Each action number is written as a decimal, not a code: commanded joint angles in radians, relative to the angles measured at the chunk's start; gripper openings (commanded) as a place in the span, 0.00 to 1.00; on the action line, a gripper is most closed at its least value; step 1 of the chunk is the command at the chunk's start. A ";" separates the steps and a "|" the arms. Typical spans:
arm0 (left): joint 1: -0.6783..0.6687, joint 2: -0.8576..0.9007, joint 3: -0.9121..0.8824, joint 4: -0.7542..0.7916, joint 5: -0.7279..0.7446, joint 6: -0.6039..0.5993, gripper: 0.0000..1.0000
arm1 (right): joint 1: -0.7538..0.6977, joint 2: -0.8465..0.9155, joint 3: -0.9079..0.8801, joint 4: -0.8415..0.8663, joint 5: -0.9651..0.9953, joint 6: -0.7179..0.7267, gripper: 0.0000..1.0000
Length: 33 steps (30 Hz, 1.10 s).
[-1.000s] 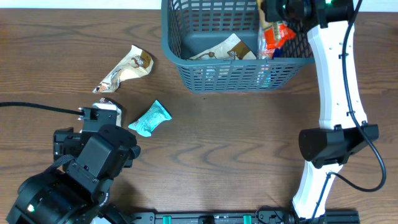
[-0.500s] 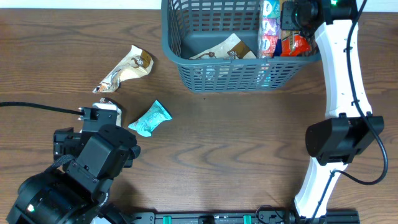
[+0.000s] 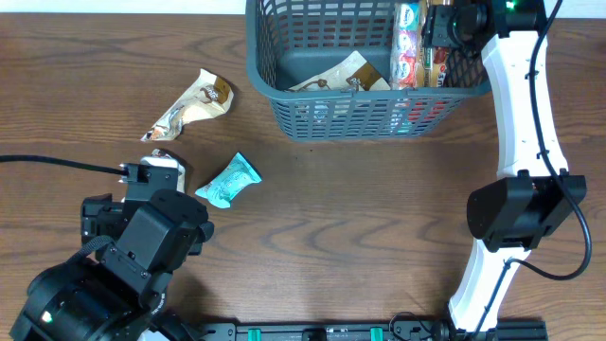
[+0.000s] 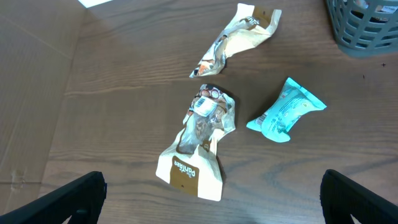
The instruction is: Pack container
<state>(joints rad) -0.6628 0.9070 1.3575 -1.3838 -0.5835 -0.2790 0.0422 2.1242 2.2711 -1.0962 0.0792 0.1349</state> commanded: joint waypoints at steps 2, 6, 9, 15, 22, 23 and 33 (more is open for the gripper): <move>0.003 0.000 0.019 -0.003 -0.011 0.016 0.98 | -0.002 -0.024 0.011 0.021 -0.026 -0.013 0.76; 0.003 0.000 0.019 -0.003 -0.011 0.016 0.99 | -0.002 -0.026 0.064 0.038 -0.108 -0.064 0.81; 0.003 0.000 0.019 -0.003 -0.011 0.016 0.99 | -0.002 -0.026 0.156 0.037 -0.117 -0.074 0.84; 0.003 0.000 0.019 -0.003 -0.011 0.016 0.99 | -0.016 -0.026 0.455 -0.029 -0.038 -0.137 0.88; 0.003 0.000 0.019 -0.003 -0.011 0.016 0.99 | -0.113 -0.037 0.748 -0.207 0.215 -0.125 0.98; 0.003 0.000 0.019 -0.003 -0.011 0.016 0.99 | -0.133 -0.042 0.766 -0.232 0.241 -0.106 0.99; 0.003 0.000 0.019 -0.003 -0.011 0.016 0.99 | -0.330 -0.072 0.782 -0.506 0.269 0.086 0.99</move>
<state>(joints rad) -0.6628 0.9070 1.3575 -1.3842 -0.5831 -0.2790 -0.2562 2.0563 3.0554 -1.5799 0.3374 0.1486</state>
